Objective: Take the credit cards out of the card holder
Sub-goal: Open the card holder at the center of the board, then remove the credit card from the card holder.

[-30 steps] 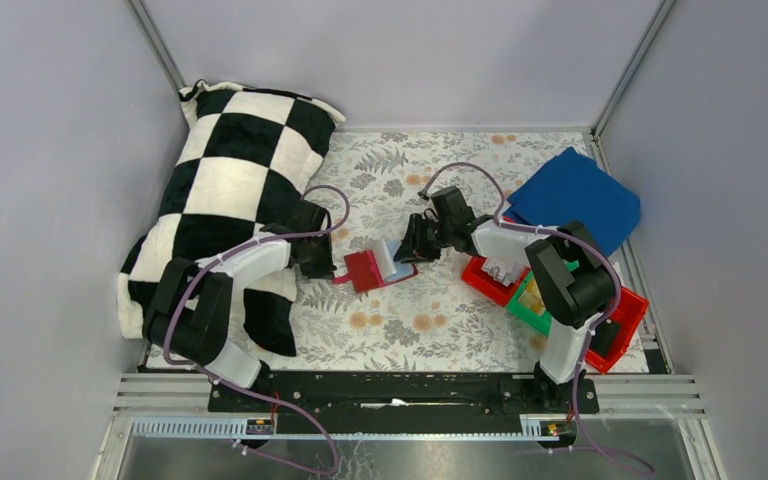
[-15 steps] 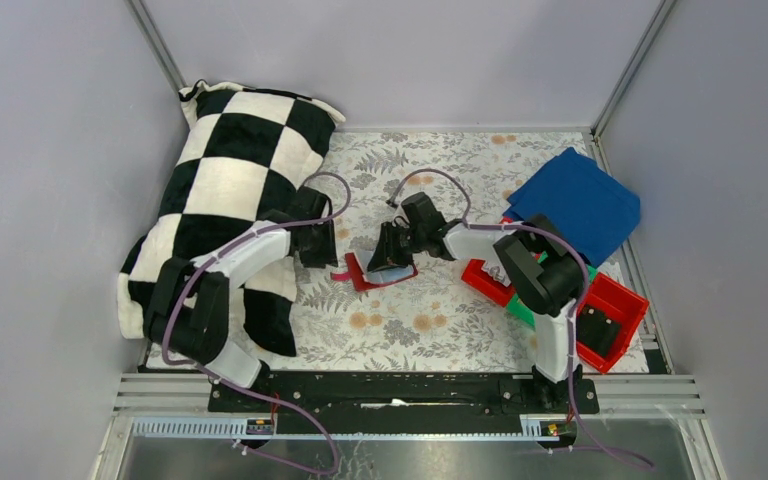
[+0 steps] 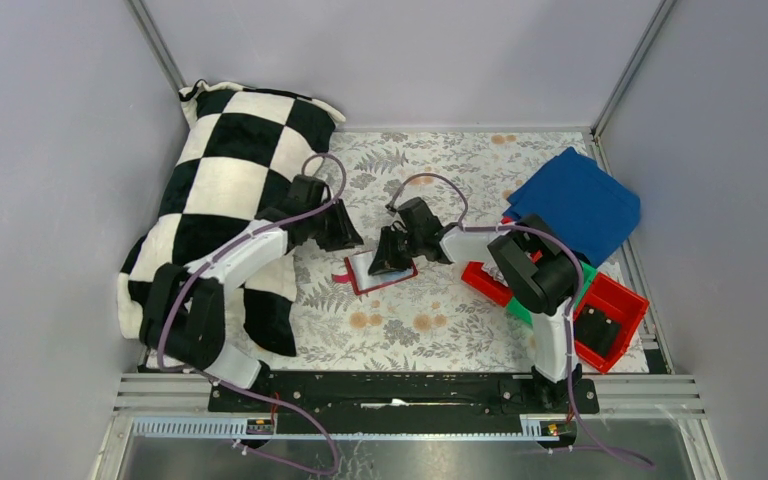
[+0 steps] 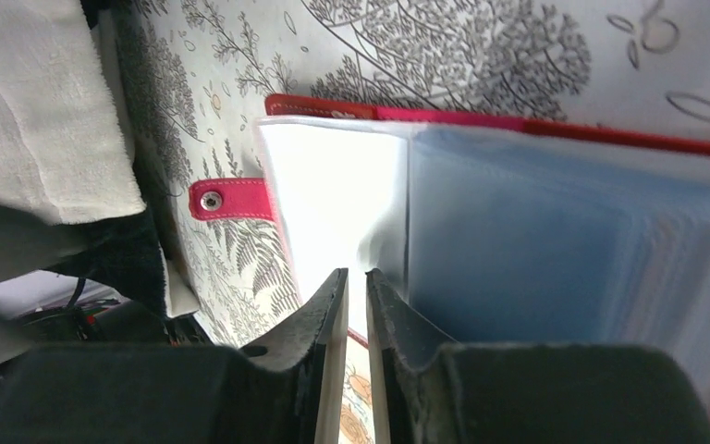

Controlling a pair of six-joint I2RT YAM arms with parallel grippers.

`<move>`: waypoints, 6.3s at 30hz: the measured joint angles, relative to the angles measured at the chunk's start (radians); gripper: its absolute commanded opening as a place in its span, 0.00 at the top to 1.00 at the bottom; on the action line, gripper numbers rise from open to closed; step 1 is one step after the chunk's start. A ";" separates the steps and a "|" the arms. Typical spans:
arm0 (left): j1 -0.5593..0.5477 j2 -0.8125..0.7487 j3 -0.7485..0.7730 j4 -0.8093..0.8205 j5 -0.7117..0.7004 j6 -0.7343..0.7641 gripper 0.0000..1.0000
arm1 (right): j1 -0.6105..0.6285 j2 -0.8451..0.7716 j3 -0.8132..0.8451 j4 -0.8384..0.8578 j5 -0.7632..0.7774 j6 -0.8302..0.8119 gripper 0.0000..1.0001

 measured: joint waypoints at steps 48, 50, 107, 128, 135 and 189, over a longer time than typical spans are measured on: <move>0.004 0.307 -0.018 0.100 0.069 0.043 0.70 | -0.107 -0.197 -0.189 0.027 0.024 0.002 0.44; 0.005 0.307 -0.018 0.101 0.073 0.047 0.70 | -0.105 -0.204 -0.190 0.027 0.016 0.003 0.41; -0.029 0.326 0.013 0.089 0.054 0.084 0.70 | -0.089 -0.262 -0.274 0.085 0.053 0.066 0.65; -0.086 0.308 0.067 -0.018 0.032 0.125 0.68 | -0.079 -0.350 -0.262 -0.031 0.185 0.035 0.59; -0.087 0.308 0.067 -0.010 0.050 0.121 0.69 | -0.071 -0.327 -0.260 -0.019 0.168 0.038 0.59; 0.025 0.206 0.049 -0.065 0.034 0.134 0.64 | -0.016 -0.184 -0.229 0.277 -0.045 0.204 0.63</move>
